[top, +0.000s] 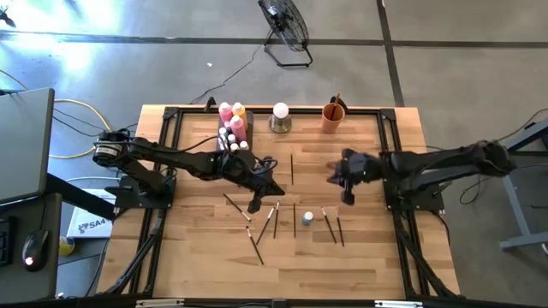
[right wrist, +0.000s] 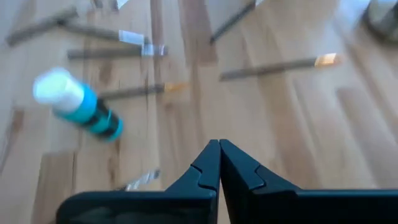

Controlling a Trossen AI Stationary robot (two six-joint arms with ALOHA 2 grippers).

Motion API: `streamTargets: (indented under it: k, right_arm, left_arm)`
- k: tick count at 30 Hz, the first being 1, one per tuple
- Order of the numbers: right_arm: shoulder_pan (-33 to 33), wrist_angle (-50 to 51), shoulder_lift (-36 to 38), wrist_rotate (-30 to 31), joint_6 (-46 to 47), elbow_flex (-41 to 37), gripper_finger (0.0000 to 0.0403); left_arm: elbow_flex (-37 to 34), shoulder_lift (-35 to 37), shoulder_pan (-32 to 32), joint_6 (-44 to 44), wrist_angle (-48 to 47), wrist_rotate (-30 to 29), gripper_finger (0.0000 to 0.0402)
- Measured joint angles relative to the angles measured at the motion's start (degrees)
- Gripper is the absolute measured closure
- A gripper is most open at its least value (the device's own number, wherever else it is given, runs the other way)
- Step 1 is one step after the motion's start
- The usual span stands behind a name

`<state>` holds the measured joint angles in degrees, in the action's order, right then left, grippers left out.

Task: Pick & Place Paint Supplies
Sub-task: Put the small blue paint bottle into the gray bin

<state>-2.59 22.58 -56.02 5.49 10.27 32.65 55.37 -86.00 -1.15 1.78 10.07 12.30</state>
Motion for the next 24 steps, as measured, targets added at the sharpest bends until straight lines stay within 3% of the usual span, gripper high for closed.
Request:
streamTargets:
  k: [7,14,20,24]
  right_arm:
    - [10.8,-16.4,5.7,-11.9,-7.5,-8.0,0.0401]
    - [12.8,-30.8,12.9,-14.9,-7.6,-15.9,0.0401]
    - [12.8,-29.8,22.3,-19.1,-8.3,-16.7,0.0401]
    - [12.8,-28.3,26.8,-19.1,-10.3,-16.7,0.0401]
  left_arm:
    - [0.0,0.0,0.0,0.0,0.0,-0.7,0.0402]
    - [0.0,-0.5,0.0,1.5,0.3,-3.9,0.0402]
    - [0.0,-3.9,0.0,1.4,4.6,-3.1,0.0402]
    - [0.1,-8.7,0.0,-0.6,12.8,-2.1,0.0402]
